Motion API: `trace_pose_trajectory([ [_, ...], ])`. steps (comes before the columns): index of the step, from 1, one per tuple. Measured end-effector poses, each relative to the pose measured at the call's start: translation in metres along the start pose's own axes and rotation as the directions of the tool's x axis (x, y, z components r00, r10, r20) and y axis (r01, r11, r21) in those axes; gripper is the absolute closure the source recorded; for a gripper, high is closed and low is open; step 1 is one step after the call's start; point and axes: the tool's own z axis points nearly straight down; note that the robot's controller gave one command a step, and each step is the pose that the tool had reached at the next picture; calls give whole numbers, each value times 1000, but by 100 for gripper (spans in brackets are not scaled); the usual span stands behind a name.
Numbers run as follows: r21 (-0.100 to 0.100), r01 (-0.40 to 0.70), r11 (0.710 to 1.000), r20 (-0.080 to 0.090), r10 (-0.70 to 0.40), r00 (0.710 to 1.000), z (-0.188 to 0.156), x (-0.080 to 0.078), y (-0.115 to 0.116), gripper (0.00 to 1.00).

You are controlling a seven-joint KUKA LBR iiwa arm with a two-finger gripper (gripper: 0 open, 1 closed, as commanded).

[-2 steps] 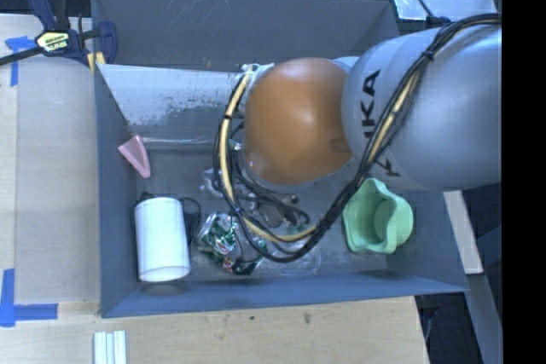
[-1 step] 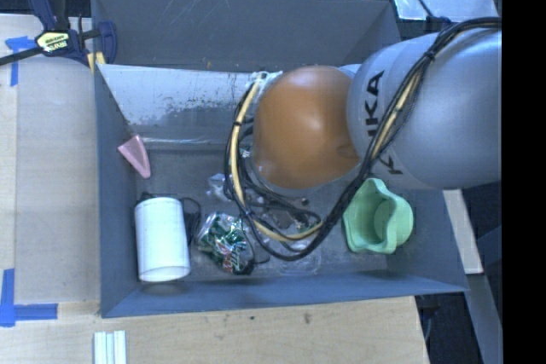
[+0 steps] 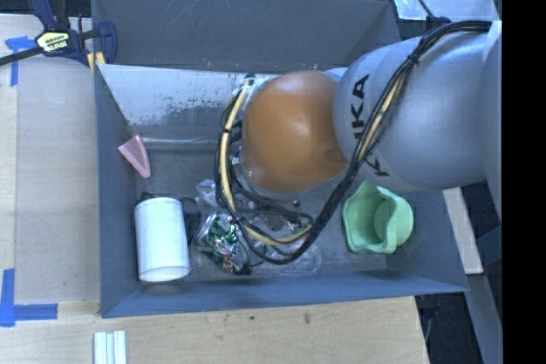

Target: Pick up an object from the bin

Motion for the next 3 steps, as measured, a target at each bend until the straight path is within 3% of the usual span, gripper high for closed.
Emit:
trace_pose_trajectory([
  [1,2,156,988,2,-156,988,15,-10,6,0],
  [3,3,269,963,-4,-269,963,25,19,-54,0],
])
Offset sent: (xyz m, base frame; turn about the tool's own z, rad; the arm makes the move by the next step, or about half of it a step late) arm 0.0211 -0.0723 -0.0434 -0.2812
